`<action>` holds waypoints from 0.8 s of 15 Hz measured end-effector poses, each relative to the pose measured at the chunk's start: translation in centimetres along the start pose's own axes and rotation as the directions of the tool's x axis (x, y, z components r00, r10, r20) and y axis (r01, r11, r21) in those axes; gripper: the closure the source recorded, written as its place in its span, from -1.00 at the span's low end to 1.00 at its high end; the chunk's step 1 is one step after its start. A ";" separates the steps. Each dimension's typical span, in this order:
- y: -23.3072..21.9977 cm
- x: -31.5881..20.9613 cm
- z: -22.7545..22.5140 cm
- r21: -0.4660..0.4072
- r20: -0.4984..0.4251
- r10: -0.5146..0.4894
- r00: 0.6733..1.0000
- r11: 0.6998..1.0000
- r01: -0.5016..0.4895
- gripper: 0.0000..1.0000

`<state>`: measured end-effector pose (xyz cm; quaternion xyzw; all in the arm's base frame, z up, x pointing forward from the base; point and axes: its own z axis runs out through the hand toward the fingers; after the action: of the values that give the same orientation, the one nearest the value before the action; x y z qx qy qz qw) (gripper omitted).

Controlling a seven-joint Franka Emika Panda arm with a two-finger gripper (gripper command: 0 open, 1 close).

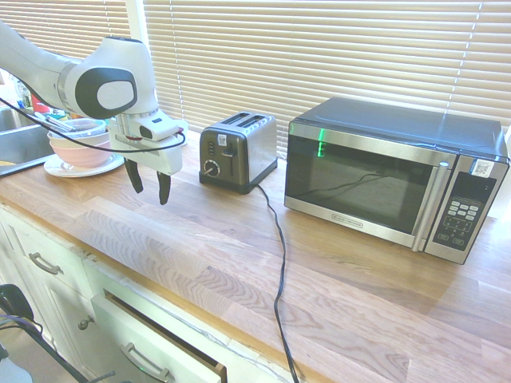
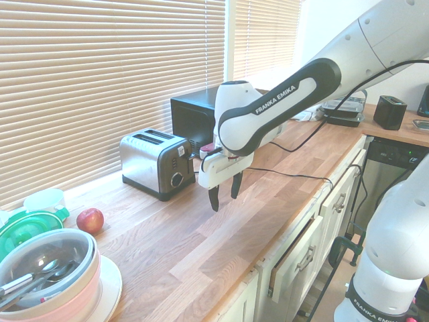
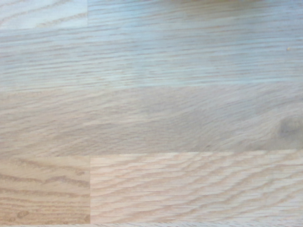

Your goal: Press the toaster

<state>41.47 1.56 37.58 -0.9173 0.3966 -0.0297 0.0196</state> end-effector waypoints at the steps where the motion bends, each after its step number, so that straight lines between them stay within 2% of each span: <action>1: 0.0 0.0 0.0 -0.003 0.001 0.002 1.000 1.000 -0.002 -1.00; 12: 0.7 1.1 -0.2 -0.001 -0.013 0.031 0.999 1.000 -0.031 -1.00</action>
<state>41.75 0.27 37.77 -0.9108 0.4110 -0.0351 0.0167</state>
